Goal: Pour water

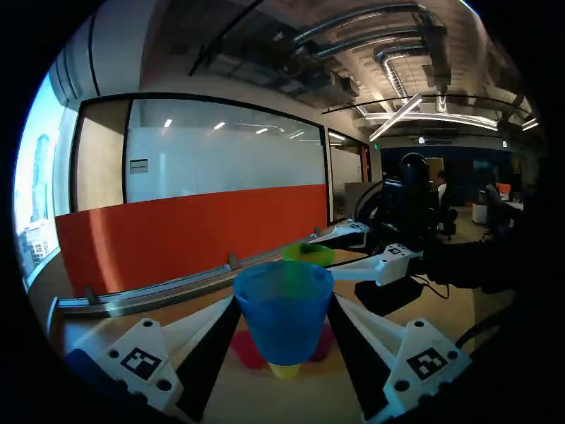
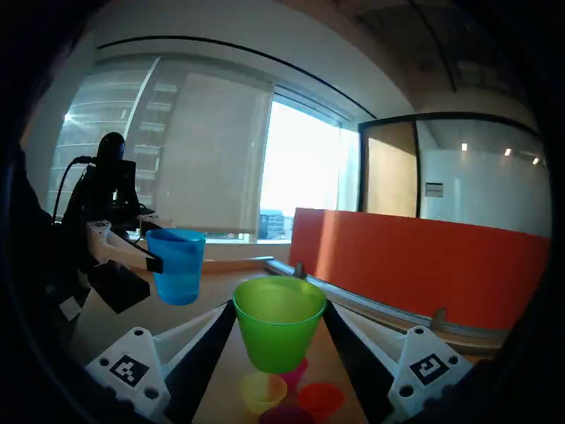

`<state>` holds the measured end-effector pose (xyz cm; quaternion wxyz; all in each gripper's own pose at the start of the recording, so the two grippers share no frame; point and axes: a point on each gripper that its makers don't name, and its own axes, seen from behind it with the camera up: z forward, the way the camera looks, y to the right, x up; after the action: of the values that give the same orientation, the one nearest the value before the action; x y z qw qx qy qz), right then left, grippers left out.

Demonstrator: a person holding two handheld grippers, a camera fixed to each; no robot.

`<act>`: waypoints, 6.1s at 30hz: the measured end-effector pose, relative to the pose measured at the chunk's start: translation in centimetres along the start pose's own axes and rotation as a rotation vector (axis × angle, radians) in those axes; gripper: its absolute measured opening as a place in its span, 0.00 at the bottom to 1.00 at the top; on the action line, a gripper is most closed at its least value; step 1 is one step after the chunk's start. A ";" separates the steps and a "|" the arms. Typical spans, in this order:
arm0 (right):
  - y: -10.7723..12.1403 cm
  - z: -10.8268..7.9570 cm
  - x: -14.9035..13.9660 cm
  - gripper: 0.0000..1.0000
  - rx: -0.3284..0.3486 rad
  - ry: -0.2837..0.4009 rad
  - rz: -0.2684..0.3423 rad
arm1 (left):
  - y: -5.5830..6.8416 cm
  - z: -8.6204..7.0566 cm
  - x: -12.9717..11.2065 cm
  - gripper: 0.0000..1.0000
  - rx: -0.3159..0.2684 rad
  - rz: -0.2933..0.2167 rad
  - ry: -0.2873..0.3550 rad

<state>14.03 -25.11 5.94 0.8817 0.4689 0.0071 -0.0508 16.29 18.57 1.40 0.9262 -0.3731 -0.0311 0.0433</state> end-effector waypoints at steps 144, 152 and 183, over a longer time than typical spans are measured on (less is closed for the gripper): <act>-12.5 -1.7 -6.7 0.91 0.295 -0.112 0.058 | -1.0 0.2 2.9 0.84 0.105 0.520 0.004; -12.8 -1.6 -6.7 0.92 0.304 -0.111 0.057 | -1.0 0.0 2.9 0.84 0.101 0.543 0.004; -13.5 -0.8 -6.1 0.92 0.325 -0.102 0.043 | -0.4 -0.8 2.8 0.84 0.111 0.691 -0.003</act>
<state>6.70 -31.37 -5.28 0.7944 0.6022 -0.0560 -0.0561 19.13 18.04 1.14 0.8757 -0.3105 0.0983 0.3565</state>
